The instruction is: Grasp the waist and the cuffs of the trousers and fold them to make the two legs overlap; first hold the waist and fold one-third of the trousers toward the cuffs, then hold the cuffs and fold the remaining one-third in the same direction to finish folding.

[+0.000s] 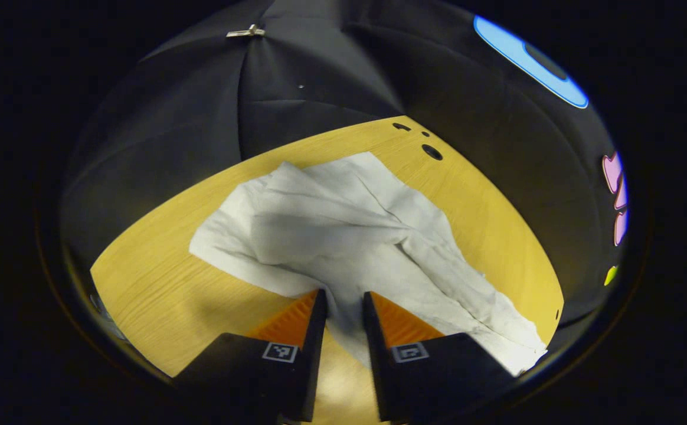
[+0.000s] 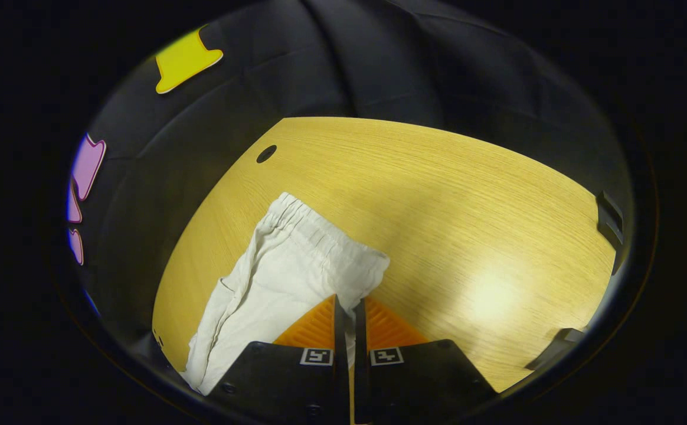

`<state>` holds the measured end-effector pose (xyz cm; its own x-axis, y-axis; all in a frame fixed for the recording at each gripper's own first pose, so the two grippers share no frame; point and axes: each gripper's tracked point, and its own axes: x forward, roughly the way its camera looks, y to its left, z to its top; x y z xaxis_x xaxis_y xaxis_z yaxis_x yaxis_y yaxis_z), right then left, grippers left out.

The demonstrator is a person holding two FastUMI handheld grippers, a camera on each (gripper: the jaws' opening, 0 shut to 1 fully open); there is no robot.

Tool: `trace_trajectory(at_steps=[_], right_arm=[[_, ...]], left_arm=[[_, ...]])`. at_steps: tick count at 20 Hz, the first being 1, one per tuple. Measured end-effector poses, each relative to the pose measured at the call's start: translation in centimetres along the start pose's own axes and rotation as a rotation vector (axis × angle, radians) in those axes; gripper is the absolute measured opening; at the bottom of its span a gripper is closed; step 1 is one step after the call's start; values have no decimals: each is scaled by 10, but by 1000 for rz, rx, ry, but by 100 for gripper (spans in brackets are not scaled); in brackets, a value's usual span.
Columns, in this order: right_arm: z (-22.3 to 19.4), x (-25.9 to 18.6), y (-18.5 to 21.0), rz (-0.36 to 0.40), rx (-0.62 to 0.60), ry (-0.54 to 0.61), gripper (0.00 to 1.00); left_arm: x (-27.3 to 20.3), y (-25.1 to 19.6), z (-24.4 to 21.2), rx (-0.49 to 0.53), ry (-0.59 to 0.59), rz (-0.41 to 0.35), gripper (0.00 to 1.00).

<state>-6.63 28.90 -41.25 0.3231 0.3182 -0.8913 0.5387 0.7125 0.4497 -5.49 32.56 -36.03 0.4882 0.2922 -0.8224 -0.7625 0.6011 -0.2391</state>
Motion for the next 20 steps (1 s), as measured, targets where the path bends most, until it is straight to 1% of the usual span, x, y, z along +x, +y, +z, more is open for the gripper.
trace_trajectory(at_steps=[1, 3, 5, 6, 9, 11, 13, 15, 17, 20], right_arm=[[0, -1, 0, 1, -3, 4, 8], [0, -2, 0, 7, -14, 10, 8], [1, -3, 0, 17, -24, -1, 8], [3, -5, 1, 27, -35, -15, 8], [12, -20, 4, 64, -54, -60, 8], [19, -30, 8, 90, -43, -89, 8], [28, -41, 11, 97, -36, -131, 8], [35, -55, 14, 111, -80, -148, 8], [41, -69, 23, 144, -148, -165, 8], [52, -97, 39, 194, -202, -220, 8]], left_arm=[[0, -5, 0, -37, 4, -45, 23], [-4, -4, -3, -153, 19, -125, 11], [-4, -4, -2, -234, 29, -183, 8], [-5, -3, -2, -245, 29, -196, 7], [-1, -3, -4, -221, 27, -194, 7], [-2, -4, -5, -216, 30, -196, 6], [-3, -5, -4, -218, 40, -206, 6], [-5, -3, -2, -201, 50, -209, 6], [-6, -4, -3, -181, 53, -212, 6], [-5, -4, -5, -165, 61, -217, 6]])
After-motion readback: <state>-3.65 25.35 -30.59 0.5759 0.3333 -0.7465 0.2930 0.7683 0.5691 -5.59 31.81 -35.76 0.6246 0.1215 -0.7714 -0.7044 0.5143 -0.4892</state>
